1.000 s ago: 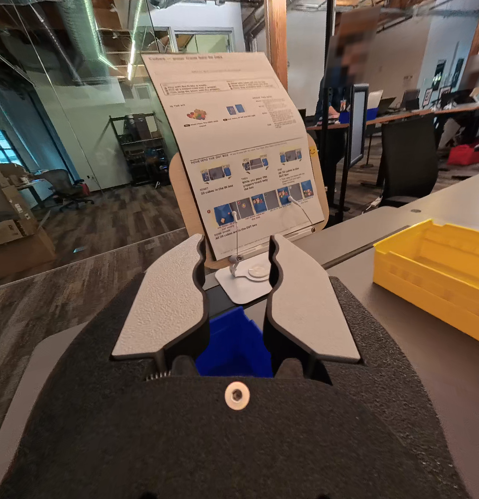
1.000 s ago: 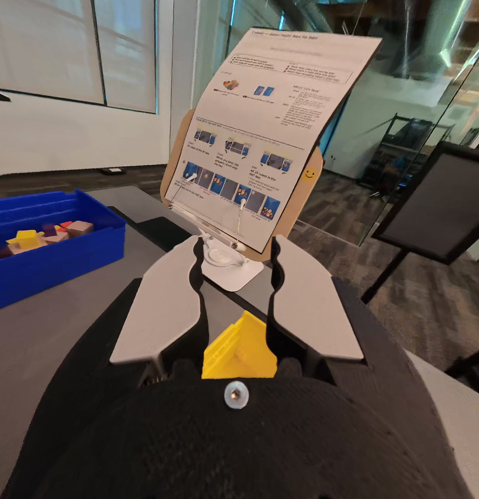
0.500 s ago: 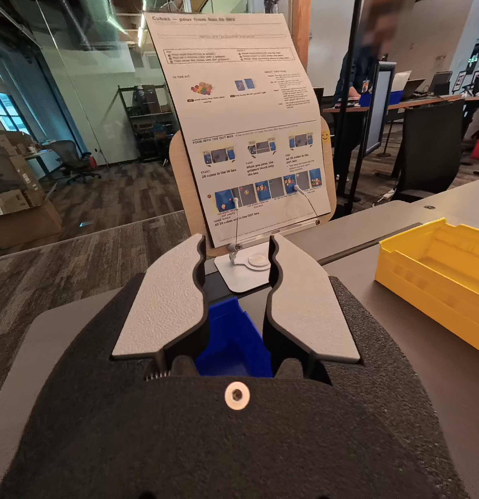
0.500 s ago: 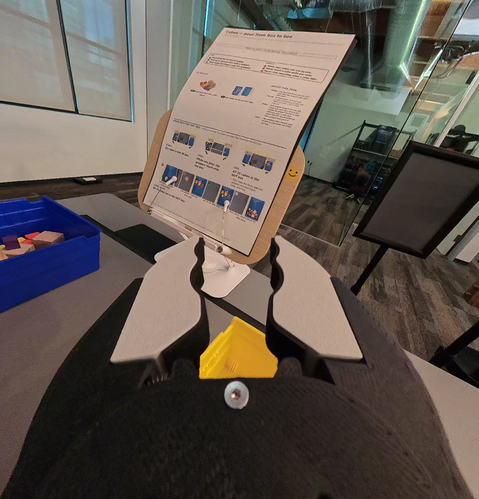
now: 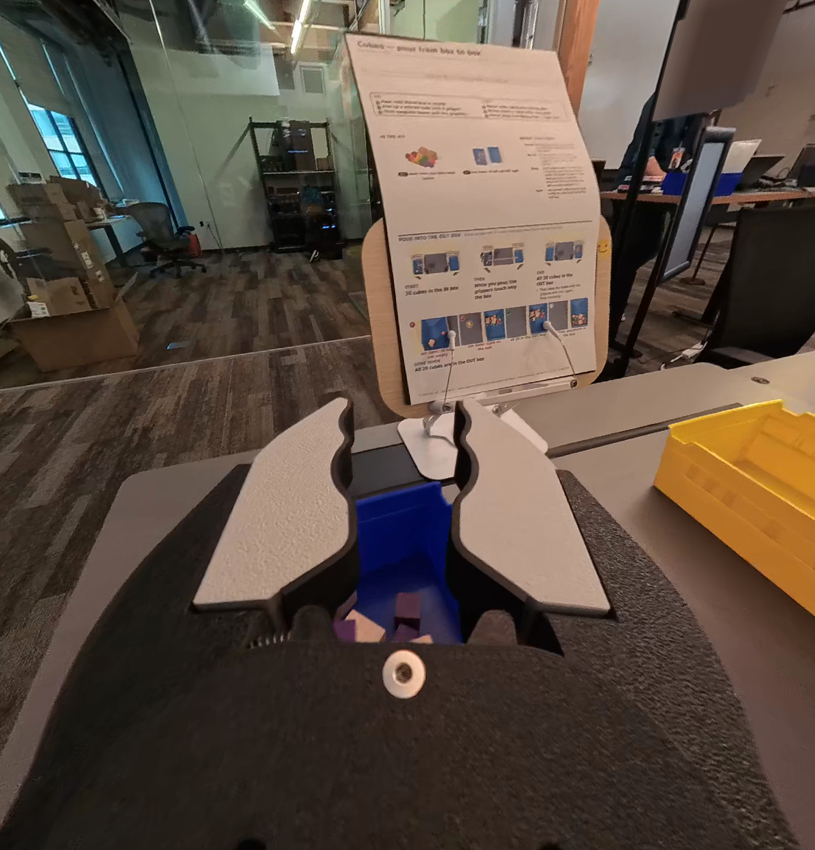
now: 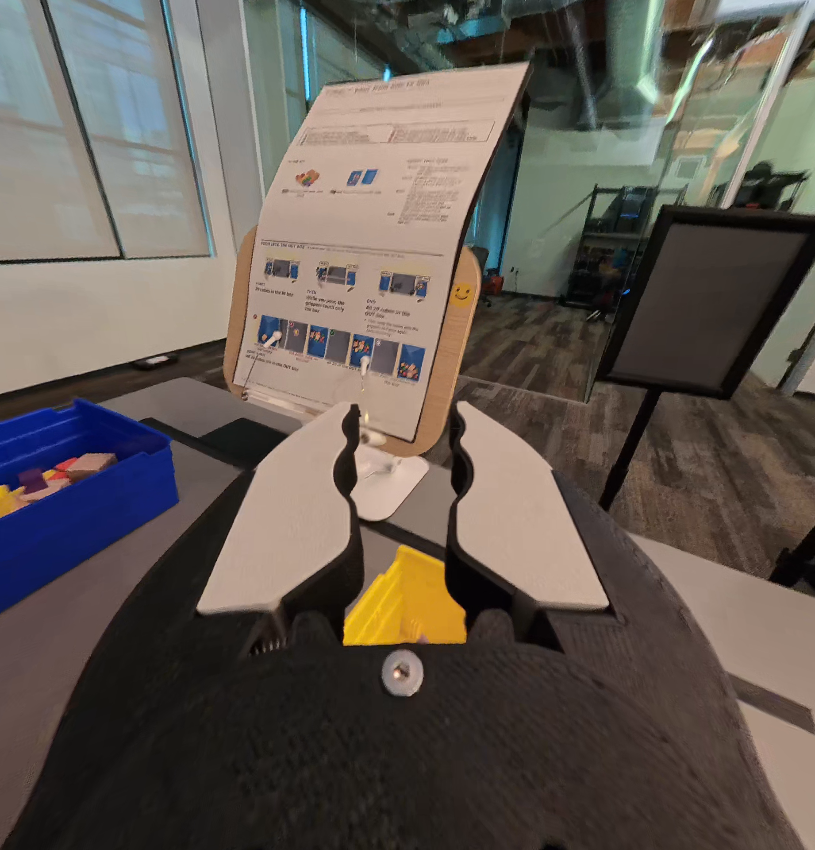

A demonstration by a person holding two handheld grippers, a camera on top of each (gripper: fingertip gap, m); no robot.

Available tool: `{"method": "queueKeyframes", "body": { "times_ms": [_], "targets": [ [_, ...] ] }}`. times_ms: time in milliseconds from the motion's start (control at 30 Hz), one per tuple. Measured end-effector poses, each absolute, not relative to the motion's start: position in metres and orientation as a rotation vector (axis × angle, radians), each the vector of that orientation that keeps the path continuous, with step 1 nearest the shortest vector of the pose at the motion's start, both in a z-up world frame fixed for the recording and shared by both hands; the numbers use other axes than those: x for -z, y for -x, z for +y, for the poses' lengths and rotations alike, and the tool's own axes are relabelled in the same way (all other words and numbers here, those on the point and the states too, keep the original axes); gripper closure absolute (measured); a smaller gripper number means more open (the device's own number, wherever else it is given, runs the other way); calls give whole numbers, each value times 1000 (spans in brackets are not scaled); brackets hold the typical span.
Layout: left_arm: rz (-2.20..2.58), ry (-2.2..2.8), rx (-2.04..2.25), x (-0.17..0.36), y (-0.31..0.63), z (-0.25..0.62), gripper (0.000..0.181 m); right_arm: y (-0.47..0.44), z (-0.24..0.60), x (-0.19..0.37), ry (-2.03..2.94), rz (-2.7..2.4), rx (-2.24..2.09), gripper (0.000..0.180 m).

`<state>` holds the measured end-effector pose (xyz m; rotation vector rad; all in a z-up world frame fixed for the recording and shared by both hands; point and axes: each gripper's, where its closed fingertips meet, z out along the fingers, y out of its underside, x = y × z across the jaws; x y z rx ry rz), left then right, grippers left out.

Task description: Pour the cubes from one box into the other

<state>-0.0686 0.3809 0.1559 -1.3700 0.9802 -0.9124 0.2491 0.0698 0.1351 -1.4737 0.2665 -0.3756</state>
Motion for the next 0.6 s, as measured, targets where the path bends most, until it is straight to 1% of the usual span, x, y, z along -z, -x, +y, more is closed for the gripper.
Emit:
{"method": "queueKeyframes", "body": {
  "times_ms": [33,200,467,600],
  "targets": [
    [982,1382,891,-154,73,384,139,-250,68,-138,1451,268,398,139],
    [942,1466,710,-146,108,415,142,-243,71,-140,1425,261,289,139],
    [859,1576,559,-133,149,449,142,-244,76,-127,1516,219,439,144],
    [834,1603,595,-129,151,455,142,-235,84,-123,1525,221,353,146]
  ]
}}
